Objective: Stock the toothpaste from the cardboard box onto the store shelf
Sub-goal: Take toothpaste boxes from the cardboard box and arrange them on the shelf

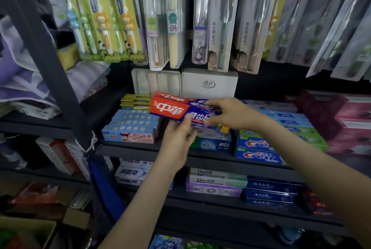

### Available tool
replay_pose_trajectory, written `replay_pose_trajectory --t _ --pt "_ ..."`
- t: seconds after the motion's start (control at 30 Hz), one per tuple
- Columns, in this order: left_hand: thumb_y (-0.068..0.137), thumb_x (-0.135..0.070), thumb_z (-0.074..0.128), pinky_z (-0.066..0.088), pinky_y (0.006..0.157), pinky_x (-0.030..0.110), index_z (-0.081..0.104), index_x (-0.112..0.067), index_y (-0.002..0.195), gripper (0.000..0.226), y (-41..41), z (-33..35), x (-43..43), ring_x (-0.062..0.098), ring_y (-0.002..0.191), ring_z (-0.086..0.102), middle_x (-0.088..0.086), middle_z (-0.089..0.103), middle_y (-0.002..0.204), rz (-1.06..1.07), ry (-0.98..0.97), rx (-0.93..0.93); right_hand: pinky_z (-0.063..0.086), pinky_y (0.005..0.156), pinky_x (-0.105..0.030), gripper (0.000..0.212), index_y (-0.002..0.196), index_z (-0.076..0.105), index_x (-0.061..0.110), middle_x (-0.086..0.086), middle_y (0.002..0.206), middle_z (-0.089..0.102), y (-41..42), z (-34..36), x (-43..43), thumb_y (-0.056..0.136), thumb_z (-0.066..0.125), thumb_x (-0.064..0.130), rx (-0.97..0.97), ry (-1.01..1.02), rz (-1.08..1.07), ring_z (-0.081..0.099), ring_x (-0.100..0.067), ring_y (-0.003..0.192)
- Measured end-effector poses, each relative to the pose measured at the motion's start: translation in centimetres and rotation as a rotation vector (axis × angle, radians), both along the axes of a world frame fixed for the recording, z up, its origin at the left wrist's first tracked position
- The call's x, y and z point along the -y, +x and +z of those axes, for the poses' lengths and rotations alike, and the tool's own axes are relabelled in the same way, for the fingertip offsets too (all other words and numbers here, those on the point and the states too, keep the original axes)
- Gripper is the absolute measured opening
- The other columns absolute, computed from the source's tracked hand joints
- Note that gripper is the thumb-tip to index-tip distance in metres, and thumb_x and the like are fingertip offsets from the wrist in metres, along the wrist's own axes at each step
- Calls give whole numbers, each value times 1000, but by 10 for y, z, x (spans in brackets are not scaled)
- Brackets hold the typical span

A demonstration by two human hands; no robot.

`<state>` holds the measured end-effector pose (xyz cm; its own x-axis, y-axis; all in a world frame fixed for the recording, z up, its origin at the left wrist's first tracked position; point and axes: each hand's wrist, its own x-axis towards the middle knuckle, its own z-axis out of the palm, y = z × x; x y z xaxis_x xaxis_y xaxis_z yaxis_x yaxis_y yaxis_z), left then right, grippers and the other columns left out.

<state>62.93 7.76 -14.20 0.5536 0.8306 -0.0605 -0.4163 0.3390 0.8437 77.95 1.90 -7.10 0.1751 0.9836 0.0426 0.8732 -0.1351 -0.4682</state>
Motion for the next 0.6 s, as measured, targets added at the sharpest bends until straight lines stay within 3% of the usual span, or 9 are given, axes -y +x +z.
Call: replay_pose_trajectory --t 0.13,0.33,0.47,0.6 --pt "95 -14 58 38 97 27 27 -10 148 61 -2 -8 -8 16 125 47 3 46 141 236 267 -494 37 98 -32 56 137 46 8 -10 127 48 20 -19 -12 89 66 28 247 27 -127 46 -25 119" --pt "96 -12 55 42 103 34 34 -17 147 56 -19 -20 -16 15 127 46 0 44 143 307 628 -714 32 101 -35 49 137 44 12 -8 129 45 20 -32 -36 90 57 14 591 62 -79 38 -26 120" --pt "97 -6 51 41 97 25 41 -15 144 49 -30 -23 -16 12 117 49 -3 44 137 284 690 -778 33 100 -35 47 135 44 10 -10 128 47 24 -38 -43 91 56 16 603 37 -128 40 -26 120" --pt "96 -8 51 40 109 42 40 -19 146 52 -39 -32 -22 17 129 46 1 46 144 248 669 -810 38 96 -35 40 128 47 6 -12 125 49 28 -37 -43 91 58 16 575 50 -177 43 -27 118"
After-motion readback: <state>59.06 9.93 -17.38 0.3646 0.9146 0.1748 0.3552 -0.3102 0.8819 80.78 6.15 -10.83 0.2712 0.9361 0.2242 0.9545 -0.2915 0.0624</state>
